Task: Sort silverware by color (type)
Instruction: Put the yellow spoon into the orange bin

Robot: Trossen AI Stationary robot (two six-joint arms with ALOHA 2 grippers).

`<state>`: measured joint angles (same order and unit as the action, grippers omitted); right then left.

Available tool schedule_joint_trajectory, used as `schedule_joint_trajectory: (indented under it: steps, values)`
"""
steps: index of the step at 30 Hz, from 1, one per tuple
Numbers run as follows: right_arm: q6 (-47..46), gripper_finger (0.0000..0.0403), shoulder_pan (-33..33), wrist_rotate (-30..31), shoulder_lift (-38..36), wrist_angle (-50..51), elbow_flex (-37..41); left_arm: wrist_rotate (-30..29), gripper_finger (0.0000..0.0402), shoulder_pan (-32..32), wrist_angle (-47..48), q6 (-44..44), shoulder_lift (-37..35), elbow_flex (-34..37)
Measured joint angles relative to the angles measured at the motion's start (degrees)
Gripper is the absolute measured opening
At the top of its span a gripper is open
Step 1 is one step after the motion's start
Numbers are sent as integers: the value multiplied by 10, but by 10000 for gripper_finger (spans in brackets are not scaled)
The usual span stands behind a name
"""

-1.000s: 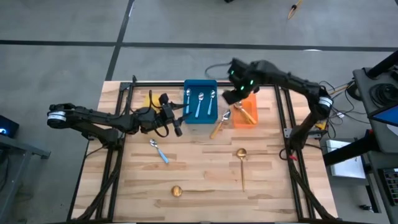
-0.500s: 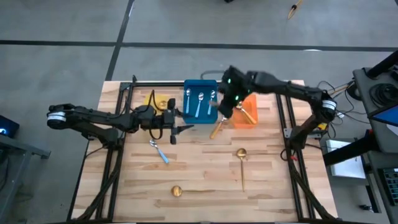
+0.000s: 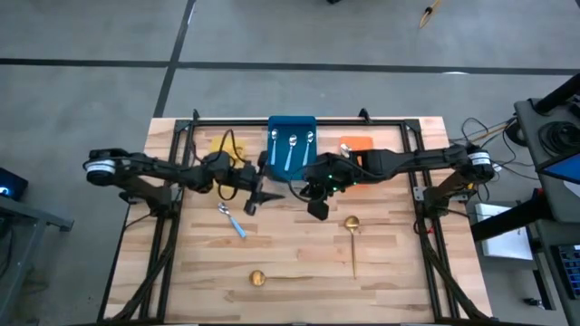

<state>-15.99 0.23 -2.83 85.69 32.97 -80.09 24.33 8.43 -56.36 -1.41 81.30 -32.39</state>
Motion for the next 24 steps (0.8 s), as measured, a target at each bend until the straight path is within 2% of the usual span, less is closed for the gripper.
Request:
schedule_joint_trajectory:
  steps: [4,13,17,21,24]
  values:
    - [0,8,-1,3,-1,-9,-1,24,190,1,-21,6,30,-10]
    - [10,8,-6,5,8,-24,-1,7,178,1,-24,39,74,-48]
    - [10,8,-6,5,16,-19,-1,-37,124,1,-24,44,76,-48]
    - [7,9,-7,26,21,-21,-1,-65,29,1,-25,51,74,-44]
    - [7,15,-8,48,21,-22,-1,-88,11,1,-26,67,73,-43]
